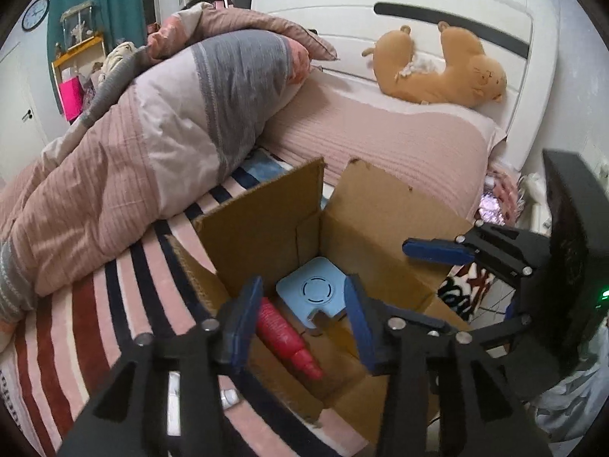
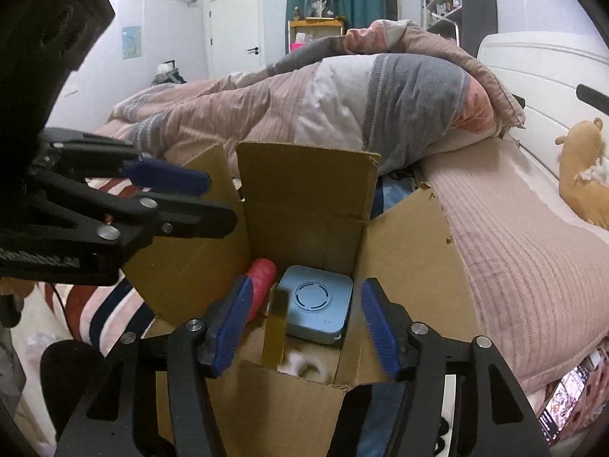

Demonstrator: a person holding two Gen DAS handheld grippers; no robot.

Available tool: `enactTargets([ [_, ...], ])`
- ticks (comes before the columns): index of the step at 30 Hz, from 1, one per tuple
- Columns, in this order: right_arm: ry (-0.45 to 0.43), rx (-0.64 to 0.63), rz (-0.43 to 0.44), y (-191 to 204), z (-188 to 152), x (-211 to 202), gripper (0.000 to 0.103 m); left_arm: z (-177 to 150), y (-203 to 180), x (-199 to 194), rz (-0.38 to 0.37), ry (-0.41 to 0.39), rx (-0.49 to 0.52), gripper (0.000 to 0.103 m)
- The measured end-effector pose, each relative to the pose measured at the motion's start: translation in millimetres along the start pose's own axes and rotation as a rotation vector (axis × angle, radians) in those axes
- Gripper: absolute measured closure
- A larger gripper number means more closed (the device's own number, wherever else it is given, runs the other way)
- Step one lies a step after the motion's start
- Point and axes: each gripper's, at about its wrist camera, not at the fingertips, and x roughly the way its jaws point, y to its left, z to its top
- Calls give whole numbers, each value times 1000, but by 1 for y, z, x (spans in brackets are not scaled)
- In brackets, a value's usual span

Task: Organize rigid objects
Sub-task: 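Carry lipstick and tape roll into the cardboard box while both grippers open, then grasp the white rectangular box with the left gripper while the right grasps the white tube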

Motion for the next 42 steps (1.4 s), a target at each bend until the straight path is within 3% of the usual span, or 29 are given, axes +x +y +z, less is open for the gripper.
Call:
enactTargets([
  [4, 5, -2, 15, 9, 6, -7, 47, -4, 16, -28, -22, -62, -41, 41],
  [10, -60, -20, 63, 42, 27, -30, 47, -22, 60, -69, 68, -121, -83, 40],
  [17, -137, -89, 191, 113, 51, -40, 47, -62, 124, -95, 185, -125, -130, 40],
  [20, -107, -140, 237, 149, 55, -29, 48, -84, 149, -91, 210, -108, -163, 40],
  [26, 34, -183, 278, 197, 40, 22, 53, -131, 186, -46, 176, -19, -223, 40],
  [33, 199, -194, 163, 207, 6, 97, 55, -175, 197, 20, 26, 79, -278, 41],
  [37, 249, -215, 57, 201, -6, 131, 55, -186, 191, 52, -94, 127, -289, 54],
  [41, 278, -223, -27, 197, -14, 152, 55, -186, 182, 64, -76, 126, -261, 55],
  [42, 280, -218, -21, 195, -15, 155, 55, -185, 180, 65, -71, 122, -258, 60],
])
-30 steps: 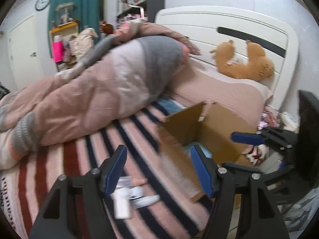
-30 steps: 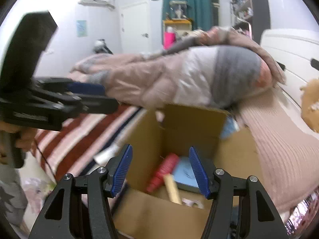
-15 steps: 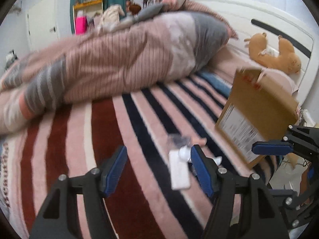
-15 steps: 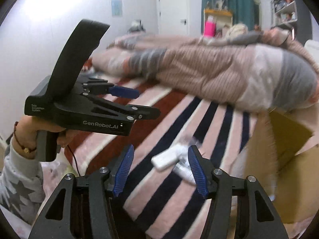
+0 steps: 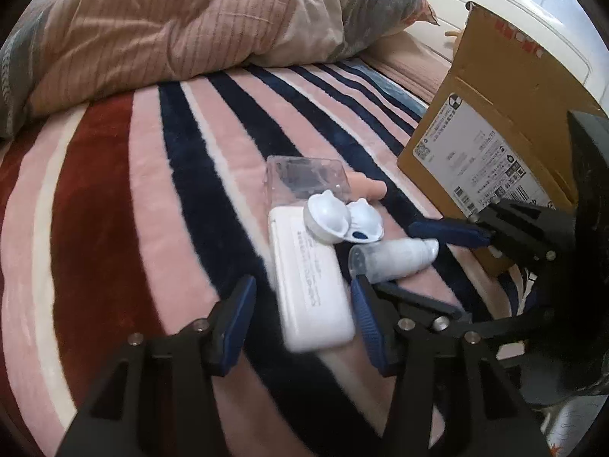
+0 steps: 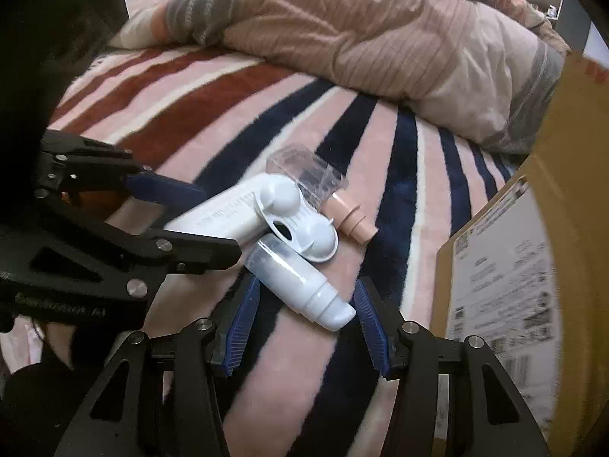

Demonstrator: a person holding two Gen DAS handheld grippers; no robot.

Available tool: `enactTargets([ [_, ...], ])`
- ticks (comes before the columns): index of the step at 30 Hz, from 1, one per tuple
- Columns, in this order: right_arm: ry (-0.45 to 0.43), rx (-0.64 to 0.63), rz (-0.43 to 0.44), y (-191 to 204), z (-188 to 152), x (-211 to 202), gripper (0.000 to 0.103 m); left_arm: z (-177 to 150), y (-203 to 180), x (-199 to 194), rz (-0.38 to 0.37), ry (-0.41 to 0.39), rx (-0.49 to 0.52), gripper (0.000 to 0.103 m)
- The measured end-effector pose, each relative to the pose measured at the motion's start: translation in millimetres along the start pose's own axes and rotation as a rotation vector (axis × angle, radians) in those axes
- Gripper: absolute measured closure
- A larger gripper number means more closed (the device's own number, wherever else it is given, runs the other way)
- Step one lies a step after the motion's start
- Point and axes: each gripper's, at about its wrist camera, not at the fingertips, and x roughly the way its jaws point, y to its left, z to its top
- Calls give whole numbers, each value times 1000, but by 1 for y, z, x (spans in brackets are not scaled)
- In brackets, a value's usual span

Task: Organize rigid objects
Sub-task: 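Grasp the white rectangular box with the left gripper while the right grasps the white tube, then carry both white items into the cardboard box while both grippers release them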

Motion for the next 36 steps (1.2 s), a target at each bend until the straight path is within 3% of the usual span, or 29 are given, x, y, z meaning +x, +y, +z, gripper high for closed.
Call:
enactTargets([
  [1, -1, 5, 8, -1, 0, 3, 55, 0, -1, 1, 3, -1, 2, 68],
  [2, -3, 5, 10, -1, -1, 4, 55, 0, -2, 1, 2, 0, 4, 68],
  [5, -5, 10, 34, -1, 1, 0, 72, -4, -3, -3, 20, -2, 18, 70],
  [7, 6, 15, 61, 0, -1, -6, 78, -9, -2, -12, 44, -4, 20, 70],
  [12, 17, 33, 172, 5, -2, -17, 79, -23, 8, -26, 74, -1, 16, 70],
  [24, -30, 113, 155, 2, 5, 3, 83, -15, 11, -14, 103, -48, -31, 71],
  [29, -84, 106, 189, 3, 6, -26, 83, -13, 10, -42, 125, -91, -44, 71],
  [36, -232, 71, 254, 5, 12, -101, 83, 5, -19, -118, 169, -209, 2, 71],
])
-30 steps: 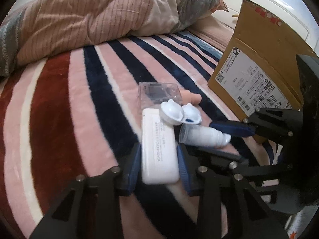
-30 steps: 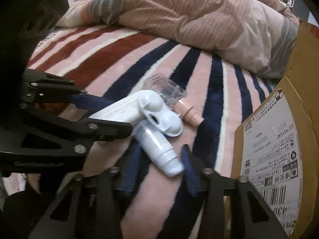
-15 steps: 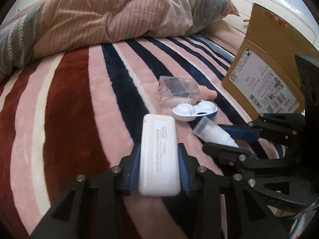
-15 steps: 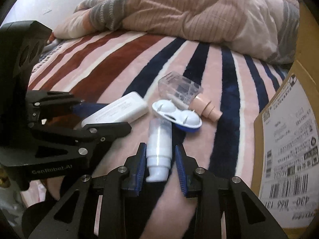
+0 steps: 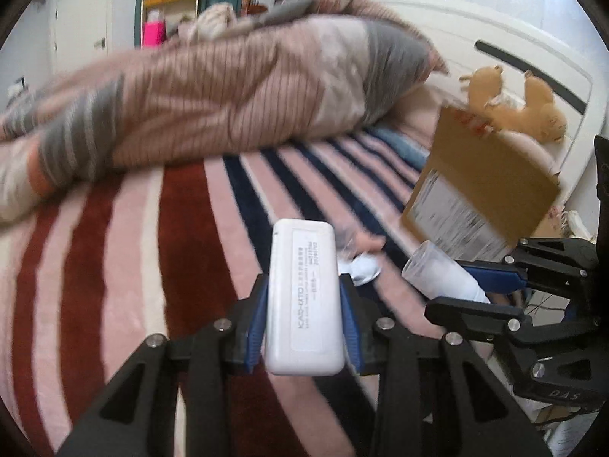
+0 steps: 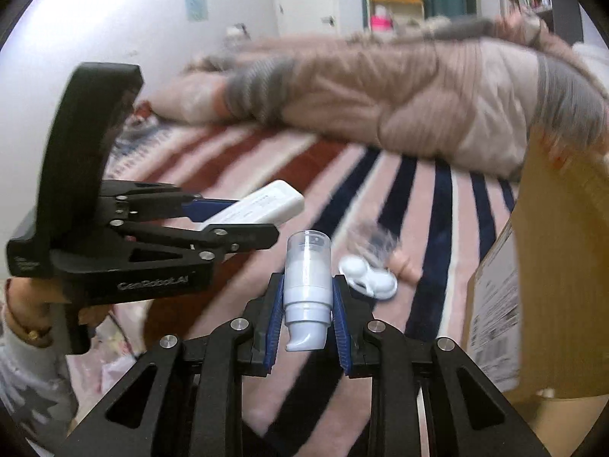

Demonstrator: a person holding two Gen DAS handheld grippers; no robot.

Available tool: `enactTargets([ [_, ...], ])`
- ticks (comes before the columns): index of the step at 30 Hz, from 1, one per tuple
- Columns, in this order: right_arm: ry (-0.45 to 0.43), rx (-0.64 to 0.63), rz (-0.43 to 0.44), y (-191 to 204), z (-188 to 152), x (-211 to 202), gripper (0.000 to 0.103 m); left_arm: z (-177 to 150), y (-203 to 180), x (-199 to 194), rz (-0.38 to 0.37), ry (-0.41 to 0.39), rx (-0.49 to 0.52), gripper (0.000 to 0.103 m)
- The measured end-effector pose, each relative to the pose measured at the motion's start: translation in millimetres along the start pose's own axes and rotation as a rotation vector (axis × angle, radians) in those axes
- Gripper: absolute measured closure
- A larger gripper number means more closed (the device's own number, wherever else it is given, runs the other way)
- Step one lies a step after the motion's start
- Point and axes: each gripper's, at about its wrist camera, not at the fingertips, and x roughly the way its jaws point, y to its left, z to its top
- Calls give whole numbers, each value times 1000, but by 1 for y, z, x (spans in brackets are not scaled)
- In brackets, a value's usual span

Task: Organize rigid objects
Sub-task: 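Carry both white items into the cardboard box while both grippers release them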

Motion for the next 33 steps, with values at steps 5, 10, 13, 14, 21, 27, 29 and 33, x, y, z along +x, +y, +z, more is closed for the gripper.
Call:
enactTargets([
  [5, -139, -6, -2, -9, 16, -62, 83, 36, -36, -41, -7, -83, 63, 71],
  [10, -228, 35, -67, -48, 19, -109, 83, 72, -85, -51, -71, -123, 126, 71],
  [13, -243, 62, -110, -78, 13, -123, 83, 91, -120, -43, -112, -121, 170, 71],
  [14, -244, 71, -123, -86, 10, -126, 83, 96, -131, -39, -119, -115, 182, 71],
  [21, -196, 153, -201, -156, -19, -124, 83, 119, -197, 6, -155, -24, 267, 71],
  [27, -128, 174, -222, -191, -42, -108, 83, 119, -218, 44, -125, 65, 296, 71],
  [29, -115, 166, -234, -195, -46, -103, 83, 119, -219, 51, -118, 82, 294, 71],
  [33, -100, 158, -255, -198, -53, -98, 83, 118, -222, 59, -102, 104, 301, 71],
])
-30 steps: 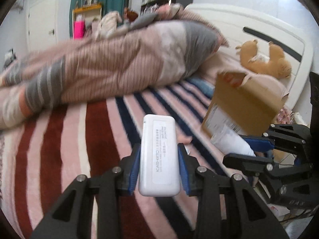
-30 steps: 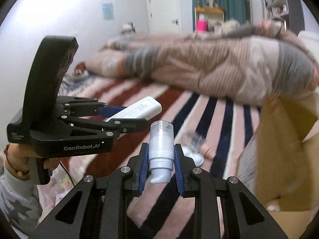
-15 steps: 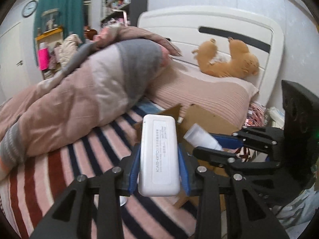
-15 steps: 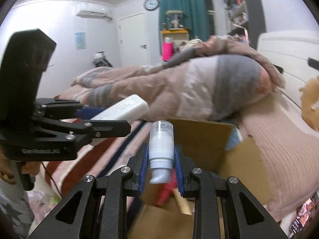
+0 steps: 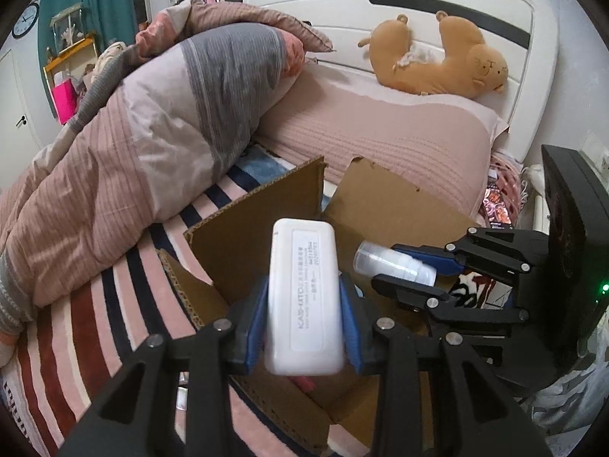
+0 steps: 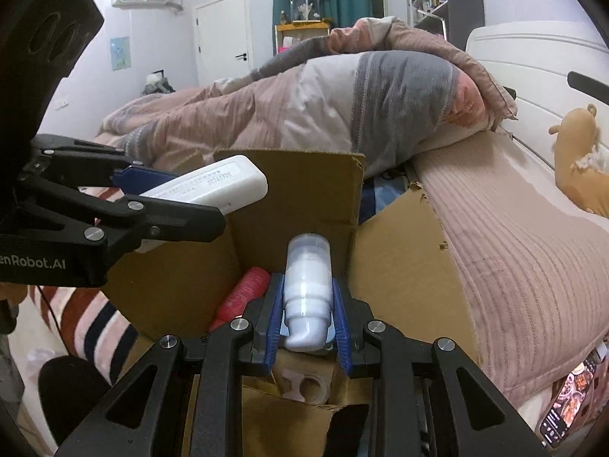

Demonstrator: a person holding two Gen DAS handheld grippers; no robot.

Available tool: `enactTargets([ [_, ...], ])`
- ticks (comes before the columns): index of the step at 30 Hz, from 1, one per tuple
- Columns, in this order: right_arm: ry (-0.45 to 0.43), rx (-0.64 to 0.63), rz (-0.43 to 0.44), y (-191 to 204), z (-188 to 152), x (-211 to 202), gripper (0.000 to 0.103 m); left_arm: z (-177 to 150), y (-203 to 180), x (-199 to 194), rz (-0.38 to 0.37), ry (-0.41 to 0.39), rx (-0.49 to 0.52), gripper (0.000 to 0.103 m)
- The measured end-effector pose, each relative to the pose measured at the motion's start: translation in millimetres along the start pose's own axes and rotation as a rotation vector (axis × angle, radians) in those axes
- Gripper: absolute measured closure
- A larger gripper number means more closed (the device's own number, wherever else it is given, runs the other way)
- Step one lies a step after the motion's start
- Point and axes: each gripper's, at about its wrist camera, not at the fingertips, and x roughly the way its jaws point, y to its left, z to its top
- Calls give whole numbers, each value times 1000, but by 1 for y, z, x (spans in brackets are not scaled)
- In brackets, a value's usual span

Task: Organize rigid objects
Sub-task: 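Carry both white items into the cardboard box while both grippers release them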

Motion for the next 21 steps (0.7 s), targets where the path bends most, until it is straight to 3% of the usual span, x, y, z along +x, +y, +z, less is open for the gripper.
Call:
enactTargets([
  [3, 10, -9, -5, 1, -1, 3, 83, 1, -1, 2, 8, 3, -3, 69],
  [5, 16, -13, -9, 3, -2, 1, 82, 2, 3, -1, -8, -1, -18, 64],
  [7, 22, -15, -7, 4, 0, -1, 77, 2, 7, -9, -17, -22, -30, 49],
  [9, 20, -20, -9, 7, 1, -5, 71, 1, 11, -22, -10, -54, -38, 45],
  [13, 11, -40, -17, 21, 8, -16, 71, -5, 30, -53, -9, -107, -79, 39],
  [21, -90, -88, 81, 86, 35, -49, 71, -48, 91, -112, 136, -193, -138, 34],
])
